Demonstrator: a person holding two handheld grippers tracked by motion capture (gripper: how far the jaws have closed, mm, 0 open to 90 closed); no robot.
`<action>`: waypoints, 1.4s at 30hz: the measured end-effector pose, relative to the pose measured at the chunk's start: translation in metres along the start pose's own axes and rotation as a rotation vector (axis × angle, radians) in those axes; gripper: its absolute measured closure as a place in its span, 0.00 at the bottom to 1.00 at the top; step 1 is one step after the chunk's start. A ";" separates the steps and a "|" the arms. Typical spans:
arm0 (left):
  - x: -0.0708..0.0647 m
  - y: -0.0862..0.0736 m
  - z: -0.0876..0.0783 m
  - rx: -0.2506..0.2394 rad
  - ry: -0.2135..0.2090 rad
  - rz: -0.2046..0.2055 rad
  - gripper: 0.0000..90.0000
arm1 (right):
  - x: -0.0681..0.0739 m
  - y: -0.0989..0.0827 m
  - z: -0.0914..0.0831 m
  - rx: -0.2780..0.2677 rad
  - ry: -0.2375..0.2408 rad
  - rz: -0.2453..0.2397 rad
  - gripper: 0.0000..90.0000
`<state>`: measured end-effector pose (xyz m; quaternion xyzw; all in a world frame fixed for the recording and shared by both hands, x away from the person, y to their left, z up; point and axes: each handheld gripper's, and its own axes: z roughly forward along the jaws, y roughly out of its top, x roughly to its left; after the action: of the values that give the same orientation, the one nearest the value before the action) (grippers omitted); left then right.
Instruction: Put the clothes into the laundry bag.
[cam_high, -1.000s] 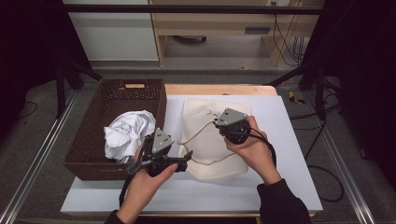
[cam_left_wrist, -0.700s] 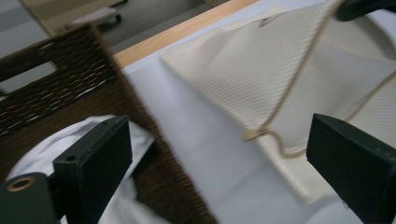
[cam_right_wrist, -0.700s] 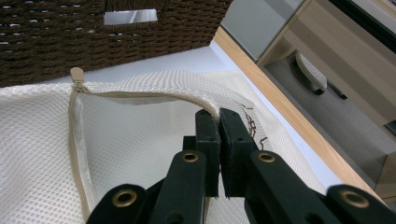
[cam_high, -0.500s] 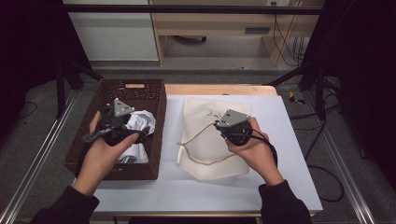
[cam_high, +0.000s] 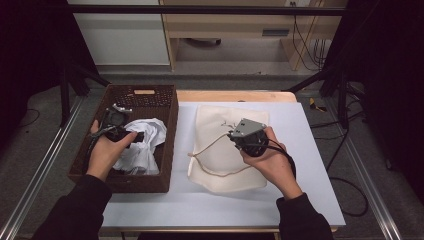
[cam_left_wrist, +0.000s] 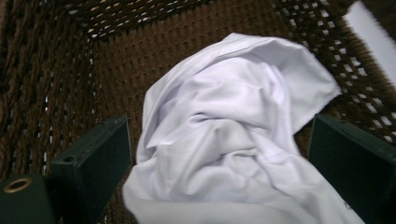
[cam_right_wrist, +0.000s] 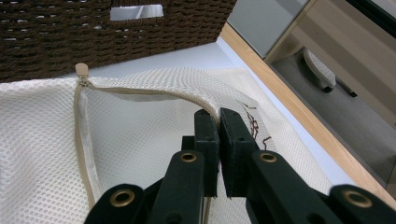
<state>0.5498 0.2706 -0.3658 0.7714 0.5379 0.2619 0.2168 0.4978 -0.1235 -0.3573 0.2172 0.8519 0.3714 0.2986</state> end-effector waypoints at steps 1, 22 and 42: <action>0.003 -0.002 0.001 -0.002 -0.005 -0.008 0.07 | 0.000 0.000 0.000 0.000 0.001 -0.001 0.96; 0.000 -0.018 0.050 0.090 -0.158 -0.085 0.01 | 0.000 -0.002 0.002 0.012 0.011 0.001 0.95; -0.005 -0.018 0.072 0.175 -0.067 -0.025 0.32 | 0.006 -0.004 0.009 0.030 0.023 -0.009 0.95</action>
<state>0.5817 0.2676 -0.4330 0.7891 0.5607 0.1853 0.1693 0.4992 -0.1179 -0.3670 0.2134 0.8617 0.3598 0.2872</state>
